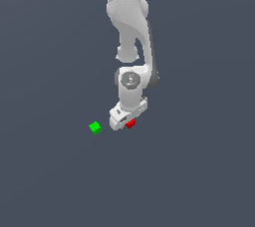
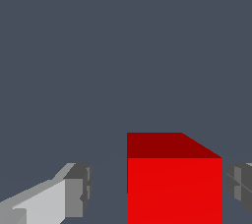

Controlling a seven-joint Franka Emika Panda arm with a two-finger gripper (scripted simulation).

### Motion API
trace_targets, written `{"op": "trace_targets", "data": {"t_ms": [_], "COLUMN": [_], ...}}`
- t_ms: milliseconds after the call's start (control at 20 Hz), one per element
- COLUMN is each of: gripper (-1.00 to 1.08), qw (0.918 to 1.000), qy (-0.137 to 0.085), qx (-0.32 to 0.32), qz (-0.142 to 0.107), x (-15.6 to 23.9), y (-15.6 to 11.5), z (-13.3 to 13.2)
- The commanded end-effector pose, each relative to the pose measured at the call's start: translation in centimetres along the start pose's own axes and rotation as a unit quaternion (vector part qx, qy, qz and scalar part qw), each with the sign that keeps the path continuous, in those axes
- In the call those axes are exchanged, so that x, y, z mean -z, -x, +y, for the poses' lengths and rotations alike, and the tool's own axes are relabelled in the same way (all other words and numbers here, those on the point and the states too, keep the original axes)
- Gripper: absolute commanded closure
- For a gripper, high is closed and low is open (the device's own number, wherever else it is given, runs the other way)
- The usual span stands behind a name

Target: Stack the red cube on top of the green cube.

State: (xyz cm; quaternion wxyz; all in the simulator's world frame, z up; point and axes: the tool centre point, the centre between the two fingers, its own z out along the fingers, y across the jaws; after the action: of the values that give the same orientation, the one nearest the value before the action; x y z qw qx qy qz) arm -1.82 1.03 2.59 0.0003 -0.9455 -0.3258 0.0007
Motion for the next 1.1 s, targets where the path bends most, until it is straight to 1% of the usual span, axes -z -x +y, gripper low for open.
{"op": "trace_targets", "data": {"t_ms": [0,100,150,750,1050], "gripper": [-0.92,-0.92,1.08,1.08,1.08], "qw": [1.0000,1.0000,1.0000,1.0000,1.0000], "qy": [0.000,0.000,0.000,0.000,0.001], "qx": [0.000,0.000,0.000,0.000,0.000], "qz": [0.001,0.001,0.001,0.001,0.000], "x": [-0.5,-0.6,-0.6,-0.5,1.3], "y": [-0.1,-0.1,-0.1,-0.1,0.0], "z": [0.1,0.1,0.1,0.1,0.1]}}
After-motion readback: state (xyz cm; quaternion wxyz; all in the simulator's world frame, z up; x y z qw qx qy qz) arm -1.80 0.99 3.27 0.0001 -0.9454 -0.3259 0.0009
